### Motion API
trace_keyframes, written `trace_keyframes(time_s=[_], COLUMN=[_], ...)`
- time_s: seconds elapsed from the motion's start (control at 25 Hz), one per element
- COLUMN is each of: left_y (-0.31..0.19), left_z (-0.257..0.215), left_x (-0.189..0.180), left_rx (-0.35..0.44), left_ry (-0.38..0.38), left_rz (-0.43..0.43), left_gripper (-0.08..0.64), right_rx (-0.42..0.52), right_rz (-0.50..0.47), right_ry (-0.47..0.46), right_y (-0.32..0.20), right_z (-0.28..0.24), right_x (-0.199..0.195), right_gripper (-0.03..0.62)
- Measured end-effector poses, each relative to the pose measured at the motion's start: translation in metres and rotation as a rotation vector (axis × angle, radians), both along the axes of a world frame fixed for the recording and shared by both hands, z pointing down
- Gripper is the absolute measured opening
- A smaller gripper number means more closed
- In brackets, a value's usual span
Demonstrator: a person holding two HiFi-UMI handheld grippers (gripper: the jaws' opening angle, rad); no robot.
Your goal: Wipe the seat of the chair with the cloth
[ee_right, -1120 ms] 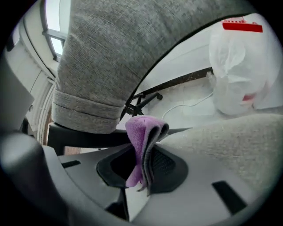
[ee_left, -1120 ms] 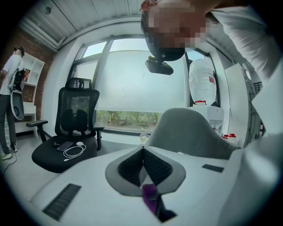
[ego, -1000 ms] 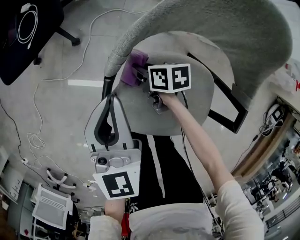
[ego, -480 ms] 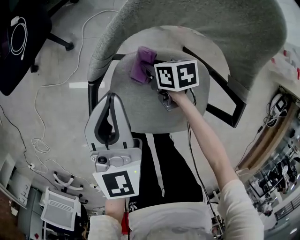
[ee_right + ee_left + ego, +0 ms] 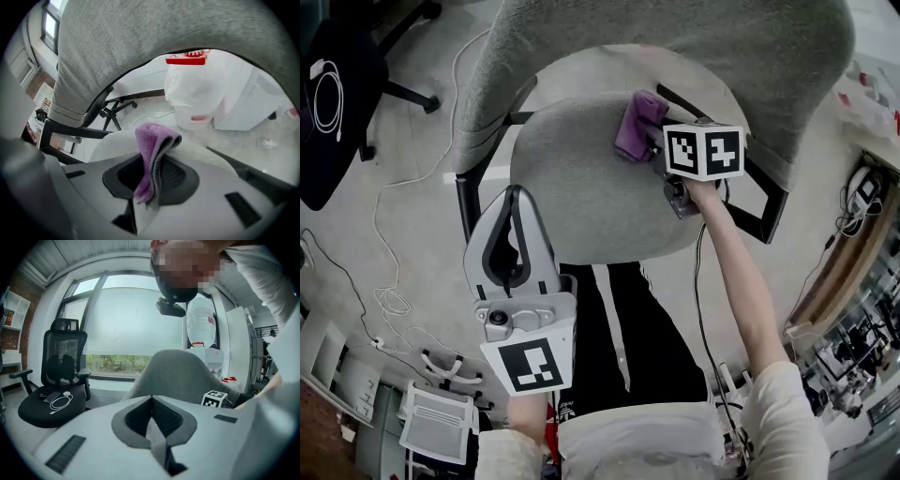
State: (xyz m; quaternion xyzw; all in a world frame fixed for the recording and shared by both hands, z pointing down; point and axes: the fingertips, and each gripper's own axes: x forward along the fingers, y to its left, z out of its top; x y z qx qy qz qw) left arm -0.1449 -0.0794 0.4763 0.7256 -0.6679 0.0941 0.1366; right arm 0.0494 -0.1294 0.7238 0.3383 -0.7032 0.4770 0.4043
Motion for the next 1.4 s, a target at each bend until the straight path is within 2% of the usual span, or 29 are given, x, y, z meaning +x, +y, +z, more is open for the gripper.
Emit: trace_keyframes(time_s=[0.32,0.72,0.92,1.04,1.16,1.28,1.4], left_y=[-0.005,-0.009,-0.011,-0.01,-0.008,-0.005,0.0], left_z=[-0.004,-0.008,-0.014,-0.016,-0.02,-0.022,-0.022], left_x=[0.017,0.028,0.034,0.031,0.023,0.008,-0.005], left_rx=[0.001,0.007,0.022,0.024,0.027,0.032,0.028], left_ry=[-0.011,-0.018,-0.018,-0.024,-0.033,-0.045,-0.057], left_rz=[0.045,0.064,0.067,0.061,0.037,0.003,-0.024], left_gripper=[0.012,0.012,0.012,0.012,0.012,0.012,0.012], right_rx=[0.042,0.125,0.12,0.115,0.134,0.206,0.243], right_rz=[0.027,-0.012,-0.004,0.011,0.044,0.073,0.086], right_ry=[0.172,0.386,0.491,0.492,0.44,0.333,0.177], right_y=[-0.006,-0.012,-0.009,-0.008,-0.009,-0.013,-0.007], right_z=[-0.006,-0.011,-0.013,-0.012,-0.031,-0.071,-0.105], right_x=[0.073,0.122,0.14,0.139,0.132,0.109,0.069], right_gripper=[0.087,0.087,0.087,0.087,0.087,0.087,0.087])
